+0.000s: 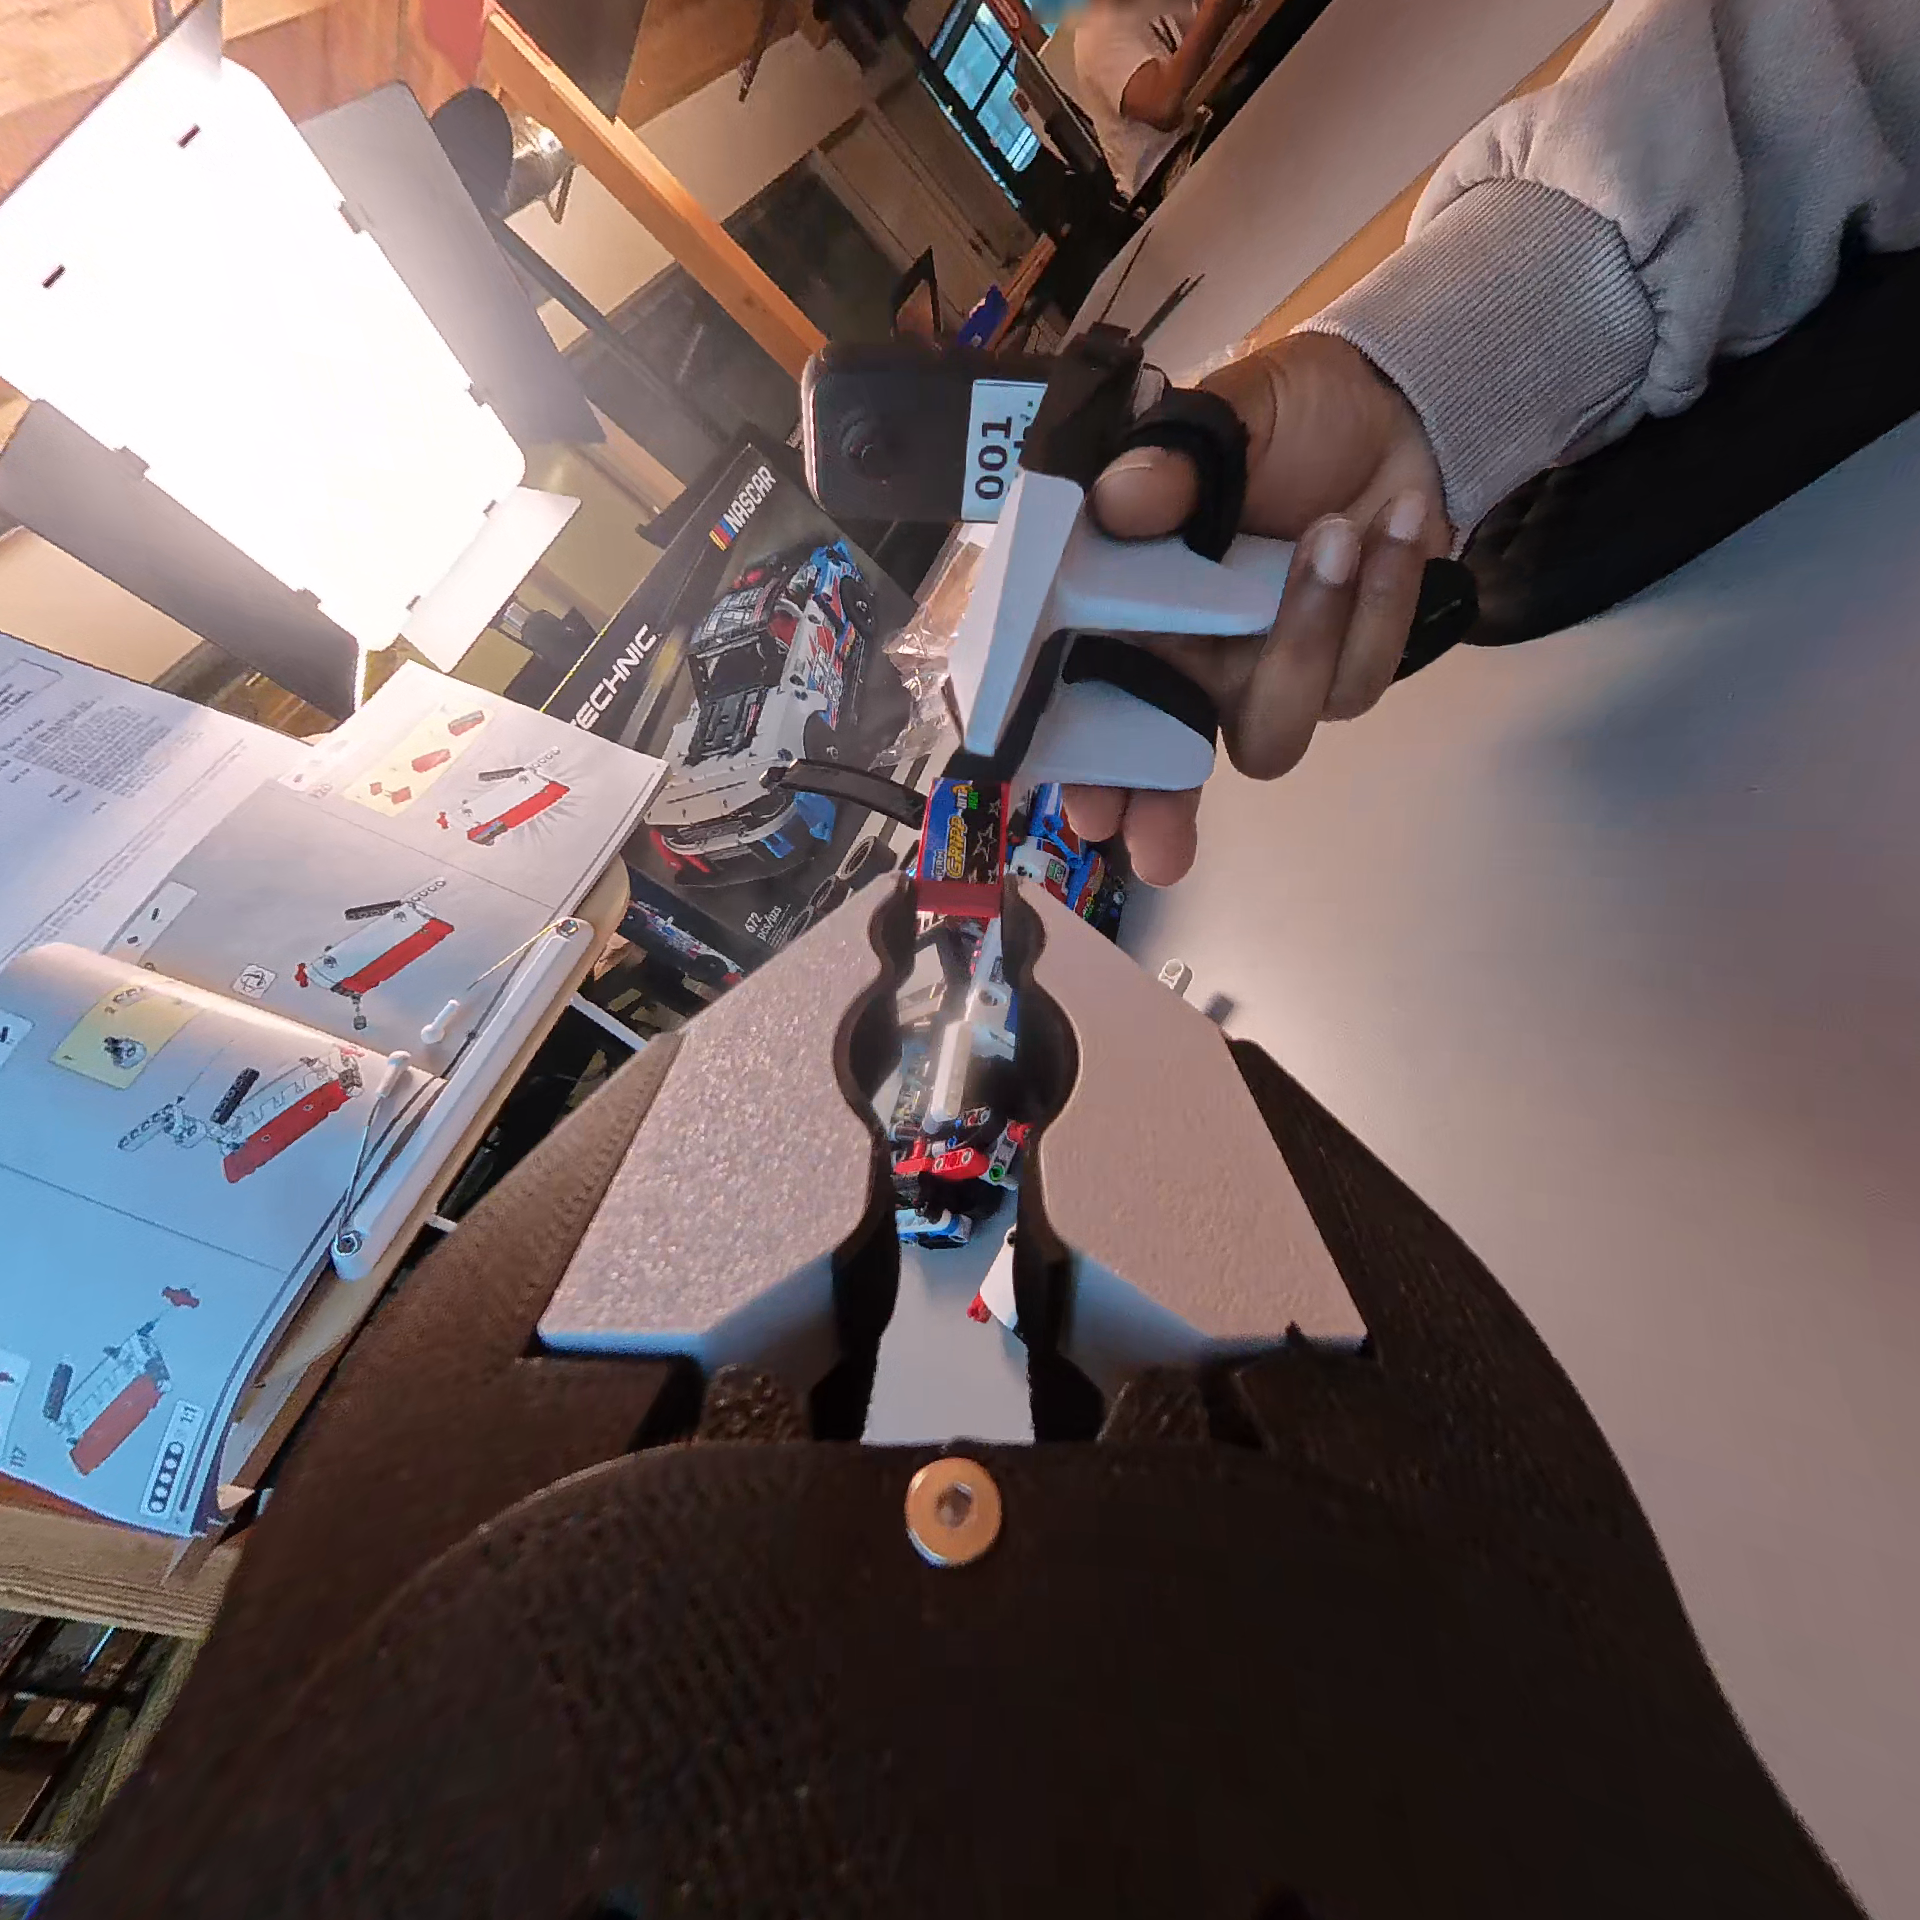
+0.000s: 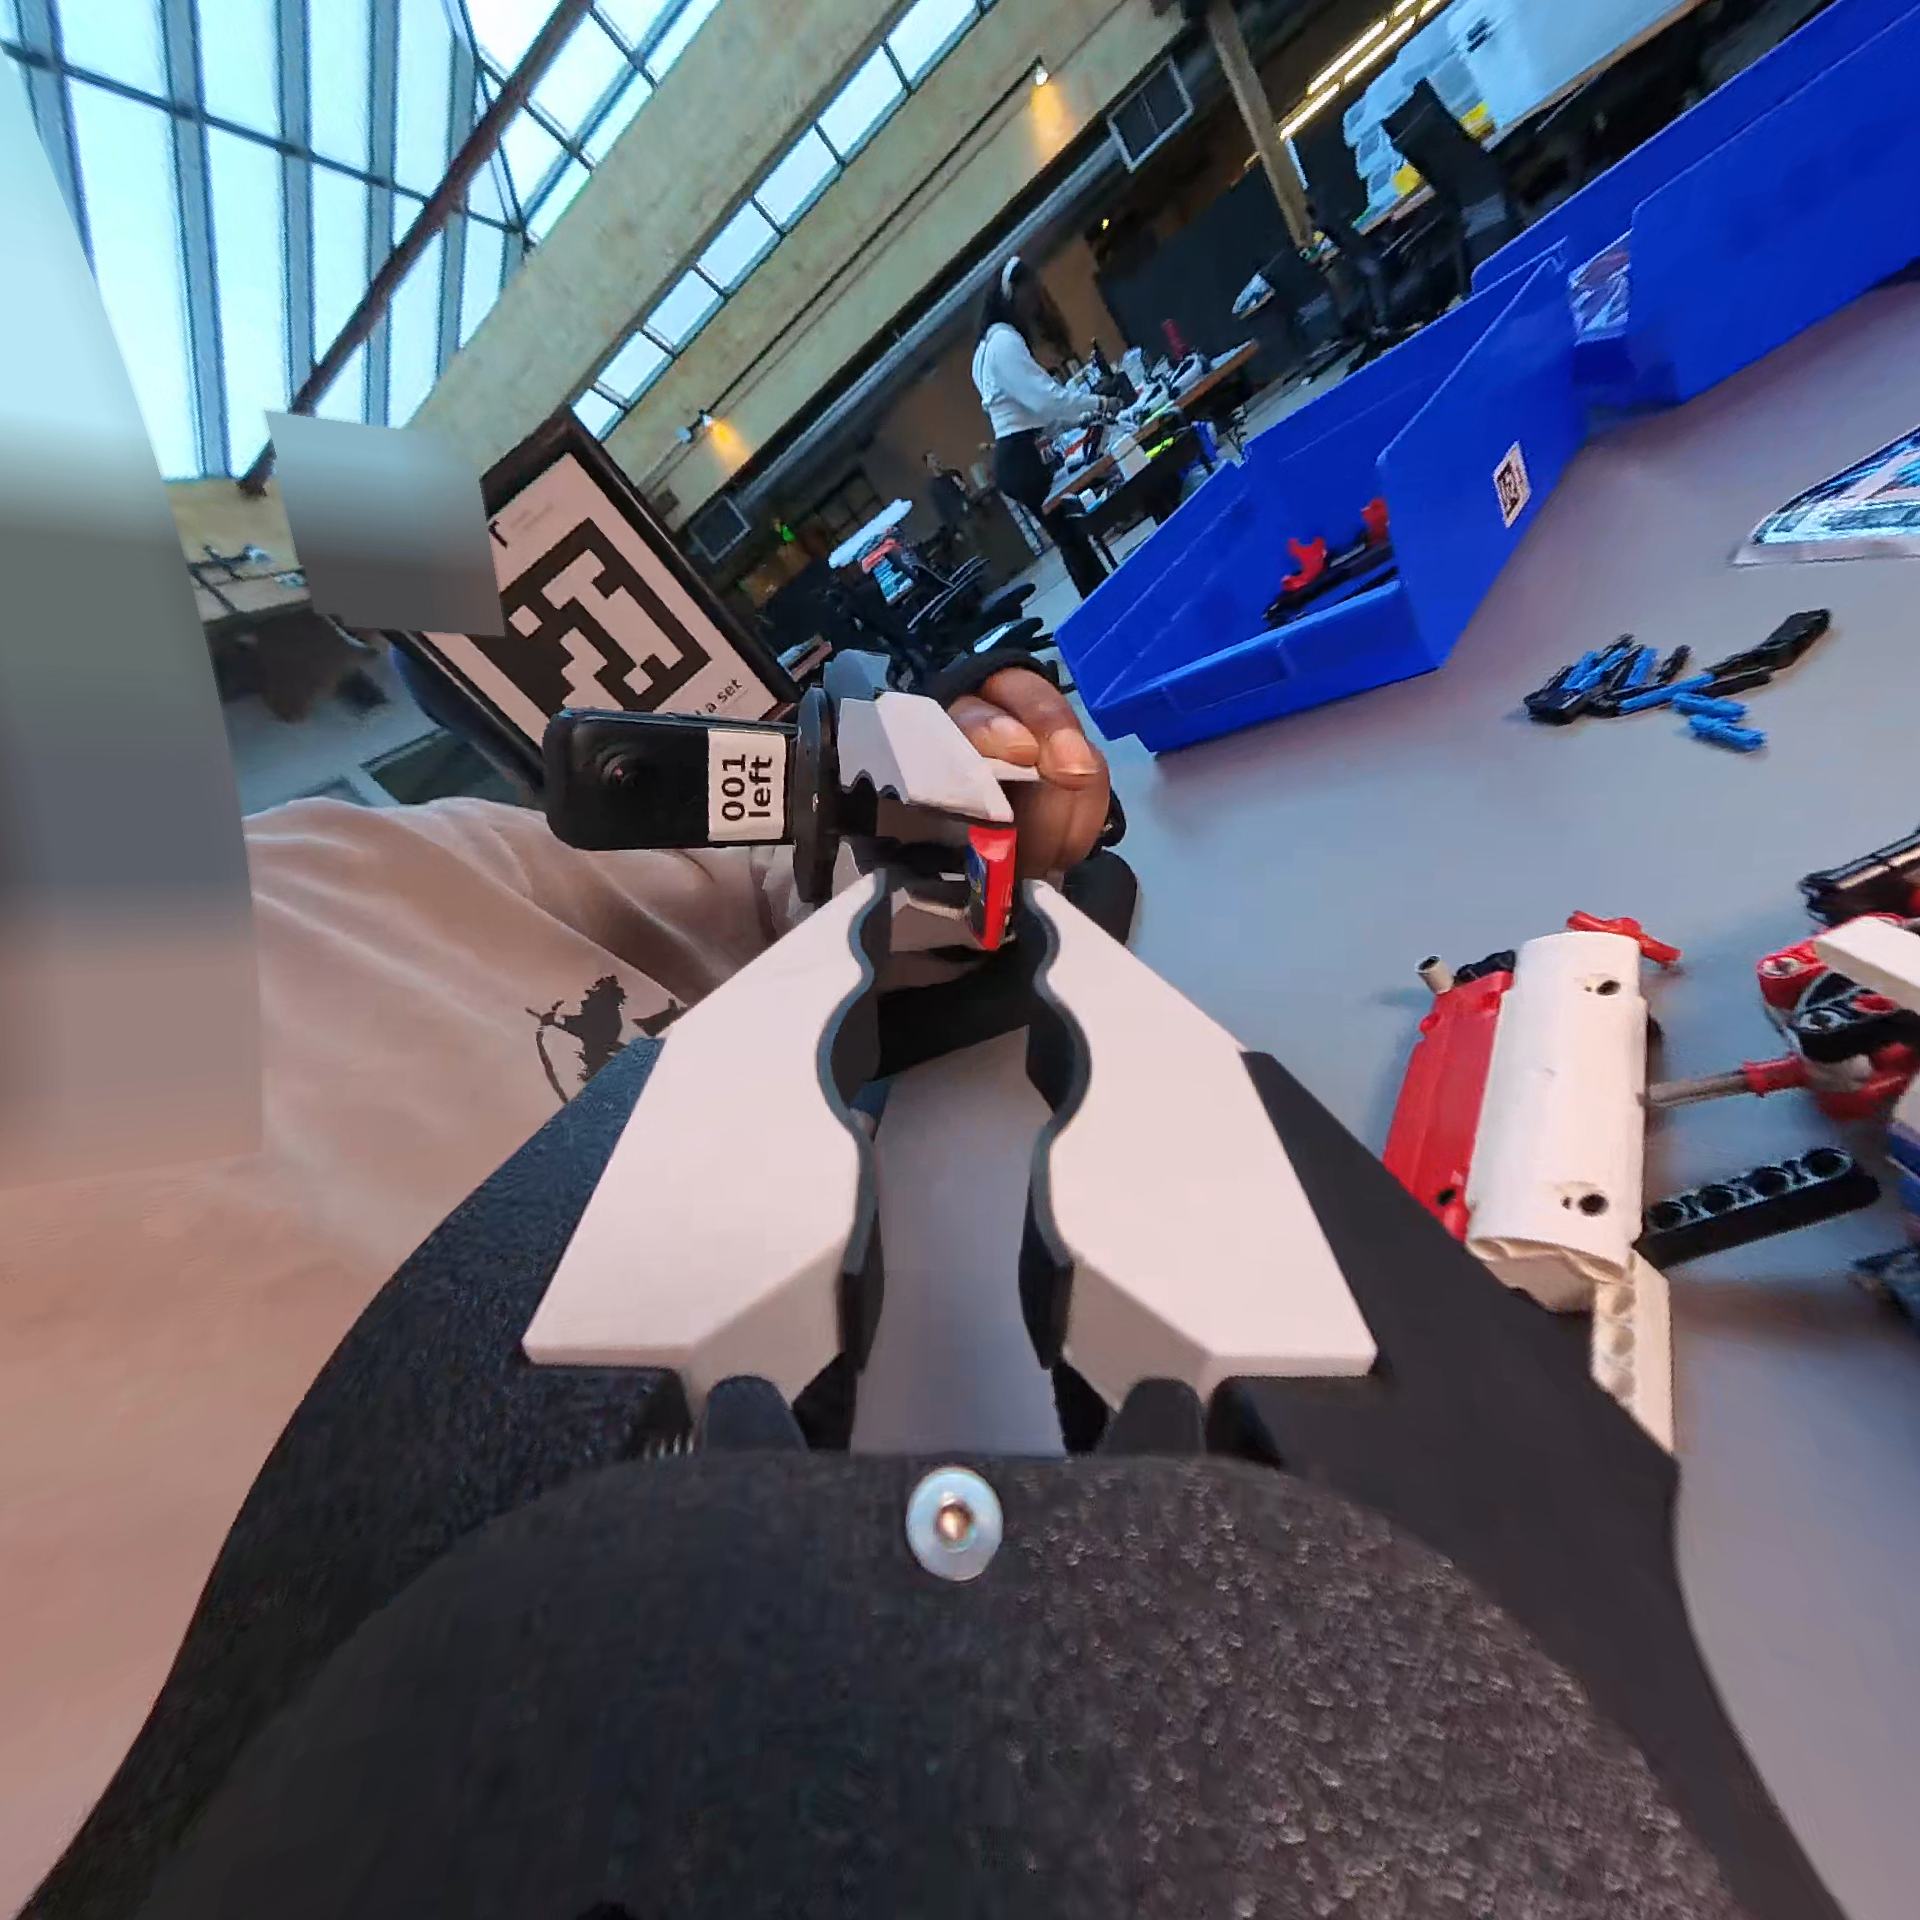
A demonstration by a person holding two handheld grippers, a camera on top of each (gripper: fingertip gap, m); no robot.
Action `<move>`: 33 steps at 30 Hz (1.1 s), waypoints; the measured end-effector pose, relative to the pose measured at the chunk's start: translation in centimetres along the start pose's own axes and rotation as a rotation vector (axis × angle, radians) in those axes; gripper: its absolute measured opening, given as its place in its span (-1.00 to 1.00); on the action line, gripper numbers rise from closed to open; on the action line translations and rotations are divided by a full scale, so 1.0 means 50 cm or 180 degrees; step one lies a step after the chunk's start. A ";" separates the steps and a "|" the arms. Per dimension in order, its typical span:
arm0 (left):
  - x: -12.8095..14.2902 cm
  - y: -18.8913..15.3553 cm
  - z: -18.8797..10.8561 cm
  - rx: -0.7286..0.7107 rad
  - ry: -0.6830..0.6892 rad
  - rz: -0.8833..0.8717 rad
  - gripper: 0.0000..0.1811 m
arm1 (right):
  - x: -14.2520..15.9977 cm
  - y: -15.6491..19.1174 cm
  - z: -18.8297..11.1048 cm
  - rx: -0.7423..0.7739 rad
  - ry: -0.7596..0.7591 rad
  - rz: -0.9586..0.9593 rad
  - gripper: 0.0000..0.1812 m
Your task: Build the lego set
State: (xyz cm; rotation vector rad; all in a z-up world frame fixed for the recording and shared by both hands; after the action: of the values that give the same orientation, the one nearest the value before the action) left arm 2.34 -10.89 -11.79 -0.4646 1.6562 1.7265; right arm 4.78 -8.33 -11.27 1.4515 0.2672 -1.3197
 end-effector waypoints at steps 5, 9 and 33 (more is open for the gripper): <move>-0.011 -0.002 -0.004 -0.0038 -0.0100 0.0142 -0.85 | 0.000 -0.001 0.000 -0.0040 -0.0069 0.0041 -0.97; -0.014 -0.003 -0.004 -0.0010 -0.0120 0.0030 -0.85 | 0.001 0.001 0.001 -0.0024 -0.0032 -0.0095 -0.97; -0.041 -0.043 -0.028 0.1595 -0.0012 -0.2058 -0.91 | 0.044 0.048 0.019 0.0012 0.0805 -0.1389 -0.96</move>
State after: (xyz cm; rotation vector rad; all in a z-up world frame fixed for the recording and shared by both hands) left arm 4.97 -12.82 -12.14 -0.6557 1.6203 0.8133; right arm 6.83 -11.03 -11.49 1.6218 0.7838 -1.4741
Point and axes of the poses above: each gripper's, where its closed fingertips meet, z out along the fingers, x out of its underside, y = z × x across the jaws, the point moved 2 cm from there along -z, back along the fingers, and after that the axes turned 14 degrees about -x, right-handed, at the moved point
